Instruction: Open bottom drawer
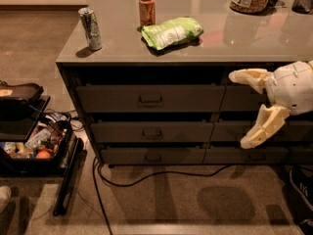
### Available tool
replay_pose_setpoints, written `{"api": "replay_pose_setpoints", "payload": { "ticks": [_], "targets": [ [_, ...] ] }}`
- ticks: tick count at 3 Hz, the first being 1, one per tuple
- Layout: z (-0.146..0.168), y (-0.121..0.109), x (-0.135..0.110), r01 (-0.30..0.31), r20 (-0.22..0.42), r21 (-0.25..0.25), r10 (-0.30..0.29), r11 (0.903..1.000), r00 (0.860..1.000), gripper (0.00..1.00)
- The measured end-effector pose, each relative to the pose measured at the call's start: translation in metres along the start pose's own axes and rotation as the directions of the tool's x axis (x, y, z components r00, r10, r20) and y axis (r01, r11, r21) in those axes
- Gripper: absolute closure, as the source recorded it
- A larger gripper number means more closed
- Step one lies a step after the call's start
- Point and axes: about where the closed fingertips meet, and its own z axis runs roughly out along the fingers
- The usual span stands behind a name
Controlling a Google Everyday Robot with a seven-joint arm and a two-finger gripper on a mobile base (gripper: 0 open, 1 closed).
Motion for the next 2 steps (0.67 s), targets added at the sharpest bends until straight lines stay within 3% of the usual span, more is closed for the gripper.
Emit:
{"api": "replay_pose_setpoints", "payload": {
  "ticks": [1, 2],
  "targets": [
    [0.000, 0.000, 0.000, 0.000, 0.000, -0.001, 0.000, 1.0000, 1.000, 0.00],
    [0.015, 0.004, -0.008, 0.010, 0.143, -0.051, -0.002, 0.9986, 0.990, 0.00]
  ]
}}
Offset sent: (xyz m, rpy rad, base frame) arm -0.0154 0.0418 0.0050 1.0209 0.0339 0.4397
